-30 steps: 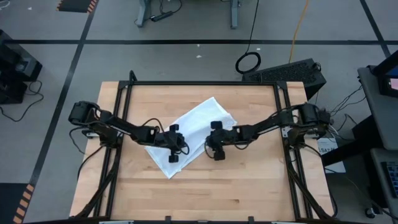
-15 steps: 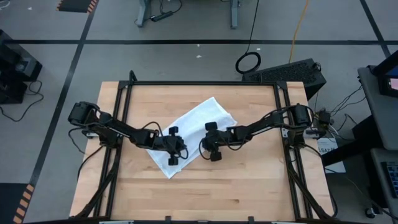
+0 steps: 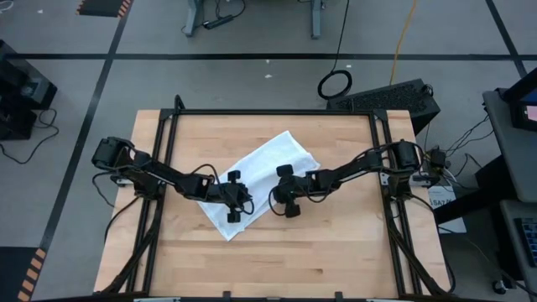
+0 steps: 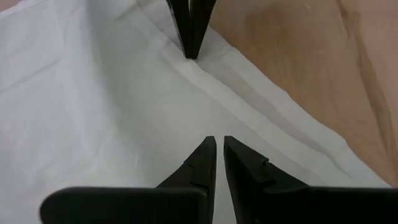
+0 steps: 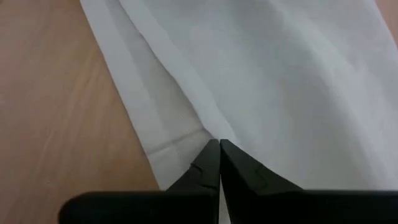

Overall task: Roll napkin
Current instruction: Fold the white table napkin

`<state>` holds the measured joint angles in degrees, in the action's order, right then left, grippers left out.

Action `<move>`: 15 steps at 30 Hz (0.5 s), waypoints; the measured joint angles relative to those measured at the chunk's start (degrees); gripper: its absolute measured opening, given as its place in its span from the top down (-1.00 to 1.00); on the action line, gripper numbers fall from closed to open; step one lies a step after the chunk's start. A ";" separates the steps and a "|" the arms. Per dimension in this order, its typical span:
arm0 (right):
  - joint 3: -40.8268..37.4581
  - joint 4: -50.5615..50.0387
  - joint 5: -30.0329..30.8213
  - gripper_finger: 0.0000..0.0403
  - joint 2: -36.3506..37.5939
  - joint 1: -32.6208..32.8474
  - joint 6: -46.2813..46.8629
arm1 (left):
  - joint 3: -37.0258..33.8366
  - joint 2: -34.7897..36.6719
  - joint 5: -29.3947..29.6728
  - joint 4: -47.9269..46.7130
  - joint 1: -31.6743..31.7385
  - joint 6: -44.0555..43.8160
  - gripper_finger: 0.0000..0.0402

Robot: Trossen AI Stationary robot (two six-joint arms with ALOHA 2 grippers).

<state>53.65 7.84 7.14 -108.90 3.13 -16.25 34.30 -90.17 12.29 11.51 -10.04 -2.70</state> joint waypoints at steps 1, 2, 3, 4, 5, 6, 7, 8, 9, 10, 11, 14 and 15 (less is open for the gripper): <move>0.00 -0.57 -0.01 0.99 0.34 0.17 0.12 | 0.00 0.00 0.01 -0.02 0.00 0.00 0.80; 0.00 -0.80 0.04 0.99 0.78 0.31 0.35 | 0.00 0.00 0.01 -0.05 0.00 0.00 0.80; 0.00 -1.20 0.02 0.99 1.38 0.40 0.53 | 0.00 0.00 0.01 -0.07 0.00 -0.02 0.80; 0.00 -2.06 0.01 1.00 2.06 0.57 0.84 | 0.00 0.00 0.01 -0.07 0.00 0.00 0.80; 0.00 -2.56 0.01 1.00 2.69 0.68 1.31 | 0.00 0.00 0.02 -0.05 0.00 -0.02 0.80; 0.00 -2.81 0.04 1.00 3.36 0.75 1.67 | 0.00 0.00 0.02 -0.04 0.00 -0.02 0.80; 0.00 -3.35 0.00 1.00 3.99 0.78 1.89 | 0.00 0.00 0.02 -0.03 0.00 -0.04 0.80; 0.01 -3.89 0.02 1.00 4.40 0.82 1.84 | 0.00 0.00 0.03 0.02 0.00 -0.04 0.80; 0.07 -4.16 0.33 1.00 4.47 0.81 1.66 | 0.01 0.00 0.04 0.09 0.00 -0.12 0.80; 0.07 -4.47 0.45 0.99 4.44 0.81 1.31 | 0.02 0.00 0.27 0.08 0.00 -0.55 0.80; 0.07 -5.03 0.50 0.98 4.20 0.81 0.64 | 0.02 0.00 1.04 0.04 -0.02 -1.23 0.80; 0.07 -4.05 0.84 0.89 2.83 0.81 -0.69 | 0.04 0.00 3.62 -0.74 -0.02 -2.60 0.80; 0.07 -3.62 0.87 0.84 2.46 0.82 -0.83 | 0.04 0.00 4.29 -1.18 -0.02 -2.86 0.80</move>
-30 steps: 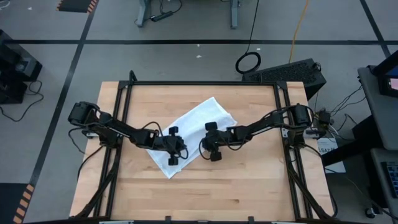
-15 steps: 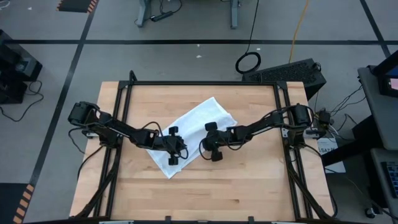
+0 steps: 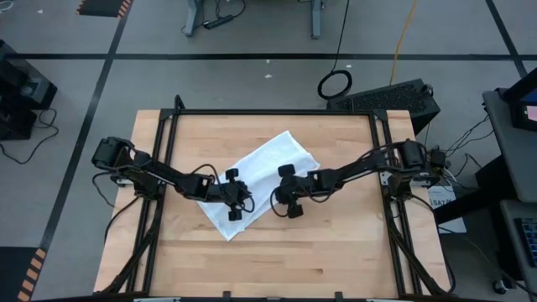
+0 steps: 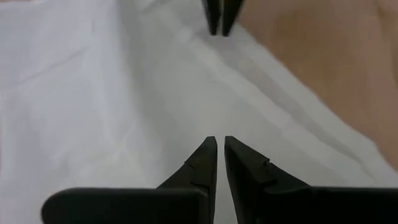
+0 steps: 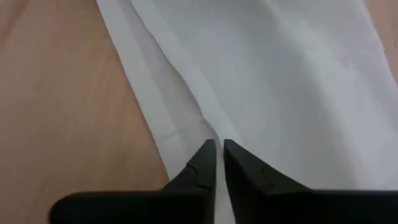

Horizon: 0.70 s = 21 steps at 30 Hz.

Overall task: Roll napkin
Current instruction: Fold the white table napkin

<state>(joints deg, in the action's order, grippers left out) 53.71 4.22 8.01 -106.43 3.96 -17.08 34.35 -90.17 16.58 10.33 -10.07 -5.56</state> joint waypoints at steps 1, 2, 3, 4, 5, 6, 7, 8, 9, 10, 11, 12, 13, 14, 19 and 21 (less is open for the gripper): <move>0.00 0.69 0.51 0.79 -0.46 0.01 -0.03 | 0.00 0.00 0.18 -0.38 0.02 -0.12 0.80; 0.00 1.74 1.33 0.74 -0.97 0.03 0.00 | 0.00 0.00 0.25 -0.65 0.02 -0.15 0.80; 0.00 2.53 1.83 0.68 -1.34 0.03 -0.08 | 0.00 0.00 0.25 -0.73 0.02 -0.15 0.80; 0.00 2.82 2.26 0.63 -1.59 0.03 -0.16 | 0.00 0.00 0.26 -0.70 0.02 -0.15 0.80; -0.02 3.21 2.56 0.57 -1.90 0.02 -0.28 | 0.00 0.00 0.26 -0.68 0.02 -0.15 0.80; -0.02 3.87 2.47 0.53 -2.15 0.02 -0.52 | 0.00 0.00 0.24 -0.64 0.02 -0.15 0.80; -0.02 4.09 2.32 0.50 -2.26 0.02 -0.86 | 0.00 0.00 0.24 -0.64 0.00 -0.15 0.80; -0.02 4.03 2.33 0.47 -2.29 0.03 -1.27 | 0.00 0.00 0.24 -0.64 0.02 -0.15 0.80; -0.02 4.10 2.33 0.46 -2.29 0.02 -1.52 | 0.00 0.00 0.24 -0.64 0.02 -0.14 0.80; -0.02 4.24 2.33 0.46 -2.29 0.01 -1.61 | 0.00 0.00 0.24 -0.64 0.02 -0.13 0.80; -0.02 4.23 2.31 0.47 -2.29 0.02 -1.62 | 0.00 0.00 0.24 -0.60 0.02 -0.12 0.80; -0.02 4.13 2.30 0.49 -2.29 0.01 -1.64 | 0.00 0.00 0.24 -0.50 0.02 -0.12 0.80; -0.02 4.09 2.19 0.52 -2.29 -0.09 -1.64 | 0.00 0.00 0.24 -0.40 0.02 -0.11 0.80; -0.02 4.15 1.74 0.56 -2.34 -0.19 -1.70 | 0.00 0.00 0.24 -0.40 0.02 -0.11 0.80; -0.09 4.43 0.35 0.77 -2.97 -0.56 -1.61 | 0.00 0.00 0.24 -0.38 0.02 -0.09 0.80; -0.09 4.60 0.35 0.85 -2.96 -0.58 -1.64 | 0.00 0.00 0.24 -0.33 0.02 -0.04 0.80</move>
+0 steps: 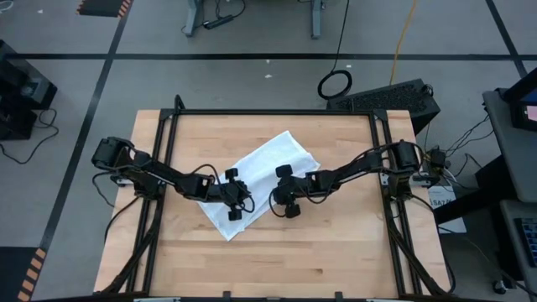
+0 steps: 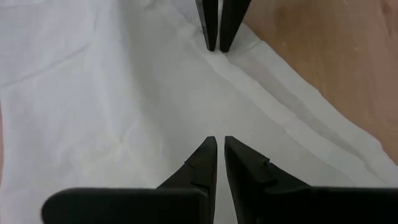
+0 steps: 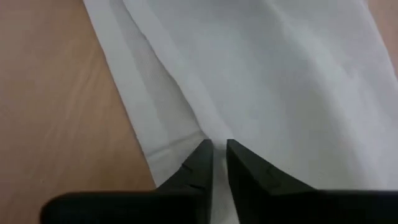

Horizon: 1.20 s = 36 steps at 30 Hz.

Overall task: Roll napkin
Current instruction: Fold the white table napkin

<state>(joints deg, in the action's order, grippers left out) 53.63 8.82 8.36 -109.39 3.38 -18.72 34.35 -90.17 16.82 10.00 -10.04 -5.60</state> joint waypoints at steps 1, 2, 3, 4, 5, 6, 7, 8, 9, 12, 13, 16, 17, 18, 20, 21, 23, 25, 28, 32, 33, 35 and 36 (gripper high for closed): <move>0.00 -0.20 -0.02 0.89 -0.02 0.00 -0.02 | 0.00 0.00 0.00 0.08 0.00 0.06 0.80; 0.00 -0.19 -0.02 0.92 -0.02 -0.05 -0.02 | 0.00 0.00 0.00 0.12 0.00 0.06 0.80; 0.00 -0.08 -0.02 0.95 -0.02 -0.07 -0.02 | 0.00 0.00 0.00 0.13 0.00 0.06 0.80; 0.00 -0.04 -0.06 0.98 -0.02 -0.13 -0.02 | 0.00 0.00 0.00 0.13 0.00 0.09 0.80; 0.00 -0.08 -0.25 0.99 -0.02 -0.15 -0.02 | 0.00 0.00 0.00 0.15 0.00 0.15 0.80; 0.00 -0.13 -0.36 0.99 -0.02 -0.15 0.02 | 0.00 0.00 0.00 0.15 0.00 0.13 0.80; 0.00 -0.01 -0.41 0.99 -0.02 -0.15 0.04 | 0.00 0.00 0.00 0.17 0.00 0.13 0.80; 0.00 0.13 -0.53 1.00 -0.02 -0.15 0.05 | 0.00 0.00 0.00 0.17 0.00 0.11 0.80; 0.00 0.20 -0.69 1.00 -0.01 -0.15 0.07 | 0.00 0.00 0.00 0.17 0.00 0.10 0.80; 0.00 -0.03 -1.06 1.00 0.04 -0.15 0.27 | 0.00 0.00 0.00 0.40 0.00 -0.07 0.80; 0.00 -0.18 -1.29 1.00 0.35 -0.15 0.46 | -0.02 0.00 0.00 0.83 -0.06 -0.33 0.80; 0.00 -0.39 -1.27 1.00 1.40 -0.15 1.07 | -0.02 0.00 -0.02 4.01 -0.44 -2.94 0.80; 0.00 -0.41 -1.25 1.00 1.67 -0.15 1.37 | -0.02 0.00 -0.14 5.42 -0.72 -3.52 0.80; 0.00 -0.45 -1.19 1.00 1.86 -0.15 1.47 | -0.02 0.00 -0.47 6.72 -1.10 -4.06 0.80; 0.00 -0.49 -1.14 1.00 1.97 -0.15 1.18 | -0.02 0.00 -0.70 7.70 -1.91 -4.22 0.80; 0.00 -0.72 -1.15 1.00 1.99 -0.15 0.61 | -0.02 0.00 0.03 7.30 -2.29 -4.32 0.80; 0.00 -1.45 -0.81 0.97 1.99 -0.15 -0.17 | -0.02 0.00 4.30 4.93 -2.69 -4.44 0.80; 0.00 -0.86 -0.84 0.89 1.57 -0.15 -0.25 | -0.02 0.00 9.79 1.73 -2.84 -4.21 0.80; 0.00 -0.71 -0.85 0.73 1.31 -0.15 -0.19 | -0.07 0.00 14.89 0.11 -2.58 -1.72 0.80; 0.00 0.13 -0.93 0.52 0.44 -0.33 -0.26 | -0.07 0.00 14.89 1.66 -0.21 3.18 0.80; 0.00 1.20 -0.92 0.49 -0.04 -0.45 -0.18 | -0.07 0.00 14.57 1.32 0.74 3.81 0.80; 0.04 1.59 -1.06 0.47 -0.55 -0.76 0.07 | -0.07 0.00 11.26 0.79 2.98 4.47 0.80; 0.04 1.88 -1.17 0.48 -0.87 -0.82 0.15 | -0.07 0.00 8.84 0.84 4.15 4.47 0.80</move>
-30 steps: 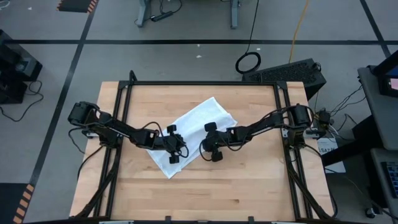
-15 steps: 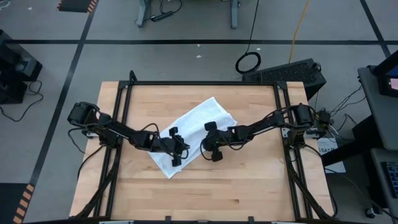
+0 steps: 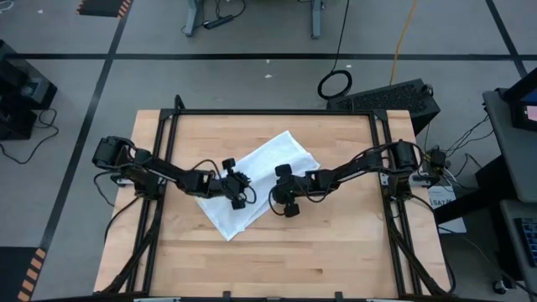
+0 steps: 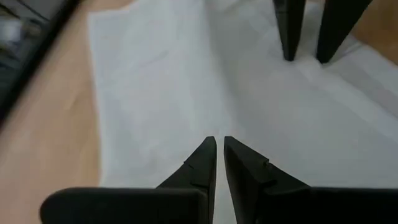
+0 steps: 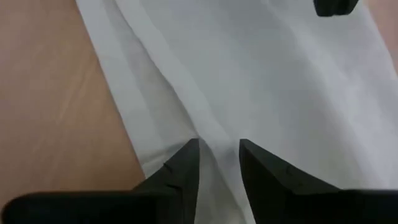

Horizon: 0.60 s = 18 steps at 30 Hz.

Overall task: Roll napkin
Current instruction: Fold the white table napkin

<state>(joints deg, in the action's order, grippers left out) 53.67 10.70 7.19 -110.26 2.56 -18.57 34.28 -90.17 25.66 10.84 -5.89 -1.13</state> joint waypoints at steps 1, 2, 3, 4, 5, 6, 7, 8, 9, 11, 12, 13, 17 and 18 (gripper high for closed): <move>0.00 0.73 0.05 0.50 -0.30 -0.03 0.03 | 0.00 0.00 -3.10 0.08 1.21 -0.03 0.80; 0.00 0.86 0.05 0.53 -0.39 -0.06 0.07 | 0.00 0.00 -6.52 0.08 2.43 -0.04 0.80; 0.00 0.91 -0.02 0.58 -0.41 -0.06 0.05 | 0.00 -0.18 -9.49 0.08 3.45 -0.06 0.80; 0.00 0.79 -0.06 0.64 -0.41 -0.06 0.05 | 0.00 -0.65 -11.50 0.31 4.37 -0.25 0.80; 0.00 0.76 -0.06 0.71 -0.41 -0.06 0.07 | 0.02 -1.02 -12.52 0.17 5.10 -0.46 0.80; 0.00 0.72 -0.06 0.78 -0.41 -0.06 0.07 | -0.01 -1.25 -12.90 -0.43 5.67 -0.51 0.80; 0.00 0.66 -0.06 0.86 -0.41 -0.04 0.07 | -0.04 -1.56 -13.16 -0.56 6.07 -0.51 0.80; 0.00 0.65 -0.06 0.92 -0.41 -0.06 0.07 | -0.04 -1.82 -13.25 -0.13 6.40 -0.25 0.80; 0.00 0.64 -0.04 0.96 -0.43 -0.06 0.06 | 0.00 -1.92 -13.30 -0.14 6.61 -0.02 0.80; 0.00 0.61 0.01 0.97 -0.43 -0.14 0.33 | 0.00 -1.92 -13.28 0.12 6.69 0.00 0.80; 0.00 0.63 0.01 0.97 -0.43 -0.21 0.62 | 0.00 -1.92 -13.26 0.71 6.68 0.12 0.80; 0.00 0.69 0.01 0.98 -0.43 -0.25 0.85 | 0.00 -1.90 -13.21 1.04 6.65 0.29 0.80; -0.04 0.54 0.26 0.99 0.76 -0.25 1.41 | 0.00 -1.60 -13.15 1.34 6.35 -0.39 0.80; -0.04 0.53 0.27 1.00 1.17 -0.25 1.54 | 0.00 -1.60 -13.16 1.36 6.04 -1.10 0.80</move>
<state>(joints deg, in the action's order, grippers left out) 53.63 11.24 7.46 -109.09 2.31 -17.03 34.28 -91.77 12.50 12.20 0.15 -2.23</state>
